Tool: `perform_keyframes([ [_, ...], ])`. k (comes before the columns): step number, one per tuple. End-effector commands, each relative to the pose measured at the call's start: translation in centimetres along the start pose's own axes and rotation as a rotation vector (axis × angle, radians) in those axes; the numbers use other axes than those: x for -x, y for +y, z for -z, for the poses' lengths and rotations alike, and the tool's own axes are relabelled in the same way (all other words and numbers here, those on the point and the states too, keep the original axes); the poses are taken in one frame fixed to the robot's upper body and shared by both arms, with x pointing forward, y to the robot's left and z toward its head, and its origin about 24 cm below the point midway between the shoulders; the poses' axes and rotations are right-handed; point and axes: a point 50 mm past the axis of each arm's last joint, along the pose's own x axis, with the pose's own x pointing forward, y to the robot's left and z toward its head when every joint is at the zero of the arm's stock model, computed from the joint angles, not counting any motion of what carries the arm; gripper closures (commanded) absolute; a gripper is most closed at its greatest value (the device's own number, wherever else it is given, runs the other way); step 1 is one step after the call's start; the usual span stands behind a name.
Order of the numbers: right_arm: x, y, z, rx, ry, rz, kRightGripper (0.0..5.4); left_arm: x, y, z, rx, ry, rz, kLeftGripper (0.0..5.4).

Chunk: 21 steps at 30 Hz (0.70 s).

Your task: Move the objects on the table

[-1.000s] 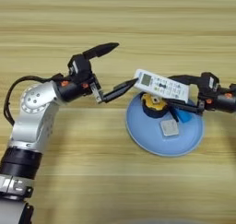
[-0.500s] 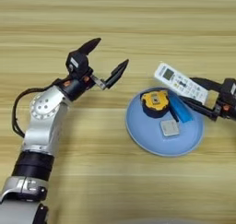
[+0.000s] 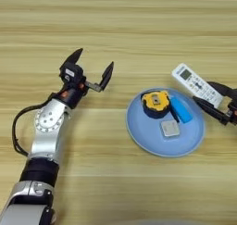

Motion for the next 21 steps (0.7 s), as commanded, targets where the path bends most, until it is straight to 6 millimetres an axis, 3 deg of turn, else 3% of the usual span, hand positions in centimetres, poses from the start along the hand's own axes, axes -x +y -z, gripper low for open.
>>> perform_keyframes([
  [1, 0.4, -1.2, 0.5, 0.002, 0.073, 0.056, 2.49, 0.1, 0.0, 1.0, -0.041, 0.016, -0.029, 0.00],
  [21, 1.8, -2.5, 3.2, -0.072, 0.219, 0.076, 2.49, 0.0, 1.5, 1.4, -0.037, -0.060, -0.189, 0.00],
])
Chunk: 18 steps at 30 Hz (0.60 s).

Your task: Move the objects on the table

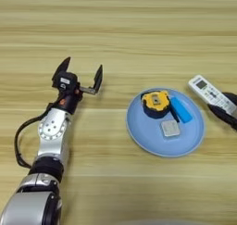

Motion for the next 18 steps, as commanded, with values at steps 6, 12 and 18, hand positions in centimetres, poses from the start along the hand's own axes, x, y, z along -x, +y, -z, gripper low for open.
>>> perform_keyframes([
  [6, 0.1, -0.9, 1.2, -0.007, 0.081, -0.008, 2.49, -0.7, 0.7, -0.7, 0.003, -0.043, -0.030, 0.00],
  [12, 0.1, -1.0, 2.1, -0.022, 0.115, -0.014, 2.49, -0.8, 0.8, -0.7, 0.004, -0.047, -0.027, 0.00],
  [18, 0.1, -1.0, 2.4, -0.025, 0.129, -0.026, 2.49, -0.9, 0.9, -0.8, 0.004, -0.052, -0.024, 0.00],
])
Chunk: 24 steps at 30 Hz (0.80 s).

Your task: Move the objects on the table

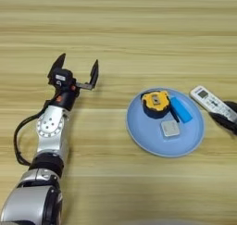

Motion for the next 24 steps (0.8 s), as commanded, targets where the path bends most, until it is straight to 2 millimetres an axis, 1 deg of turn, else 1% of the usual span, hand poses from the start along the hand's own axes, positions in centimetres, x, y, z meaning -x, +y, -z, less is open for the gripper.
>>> perform_keyframes([
  [1, 0.2, 0.0, 0.6, 0.007, 0.044, -0.014, 2.49, -0.5, 0.3, -0.5, -0.008, -0.024, 0.005, 0.00],
  [2, 0.2, 0.0, 0.6, 0.008, 0.043, -0.018, 2.49, -0.5, 0.3, -0.5, -0.009, -0.025, 0.005, 0.00],
  [3, 0.2, 0.0, 0.6, 0.010, 0.042, -0.020, 2.20, -0.5, 0.3, -0.5, -0.009, -0.026, 0.005, 0.00],
  [7, 0.1, -0.1, 0.0, 0.018, 0.014, -0.014, 1.80, -0.5, 0.3, -0.5, -0.009, -0.028, 0.006, 0.00],
  [8, 0.1, -0.1, -0.1, 0.018, 0.007, -0.015, 1.80, -0.5, 0.3, -0.6, -0.009, -0.028, 0.006, 0.00],
  [9, 0.2, -0.1, -0.2, 0.023, 0.003, -0.019, 1.59, -0.5, 0.3, -0.6, -0.010, -0.028, 0.006, 0.00],
  [14, 0.2, -0.1, -0.7, 0.043, -0.013, -0.025, 1.14, -0.5, 0.3, -0.6, -0.009, -0.030, 0.007, 0.00],
  [21, 0.3, -0.1, -2.5, 0.088, -0.091, -0.014, 0.36, -0.5, 0.3, -0.6, -0.011, -0.032, 0.006, 0.00],
  [24, 0.3, 0.1, -3.7, 0.118, -0.137, -0.015, 0.04, -0.5, 0.3, -0.6, -0.012, -0.029, 0.010, 0.00],
])
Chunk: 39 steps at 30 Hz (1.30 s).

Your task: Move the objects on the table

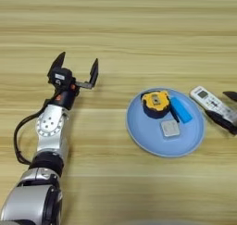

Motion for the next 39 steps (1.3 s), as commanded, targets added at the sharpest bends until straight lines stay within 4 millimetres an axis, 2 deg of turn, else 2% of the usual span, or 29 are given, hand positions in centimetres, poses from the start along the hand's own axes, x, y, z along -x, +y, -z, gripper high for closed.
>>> perform_keyframes([
  [1, 0.2, -0.1, -2.0, 0.054, -0.069, 0.002, 0.04, -0.4, 0.2, -0.4, -0.015, -0.016, 0.009, 0.00],
  [8, -0.2, 1.6, -4.6, 0.103, -0.174, -0.046, 0.04, -0.5, 0.1, -0.4, -0.016, -0.019, 0.013, 0.00],
  [13, -1.0, 3.3, -6.0, 0.073, -0.255, -0.048, 0.04, -0.6, 0.2, -0.6, -0.024, -0.024, 0.001, 0.00],
  [17, -1.6, 4.2, -5.8, 0.039, -0.248, -0.029, 0.04, -0.9, -0.1, -0.8, -0.011, -0.023, 0.003, 0.00],
  [26, -2.7, 5.9, -4.7, 0.022, -0.167, -0.045, 0.04, -1.0, -0.4, -0.4, 0.041, 0.093, -0.021, 0.00],
  [31, -2.4, 6.4, -4.6, 0.025, -0.116, -0.081, 0.04, -1.0, -0.4, -0.4, 0.070, 0.150, -0.050, 0.00],
  [39, -1.9, 7.1, -4.2, 0.025, -0.043, -0.139, 0.04, -0.9, -0.6, -1.1, 0.075, 0.148, -0.053, 0.00],
])
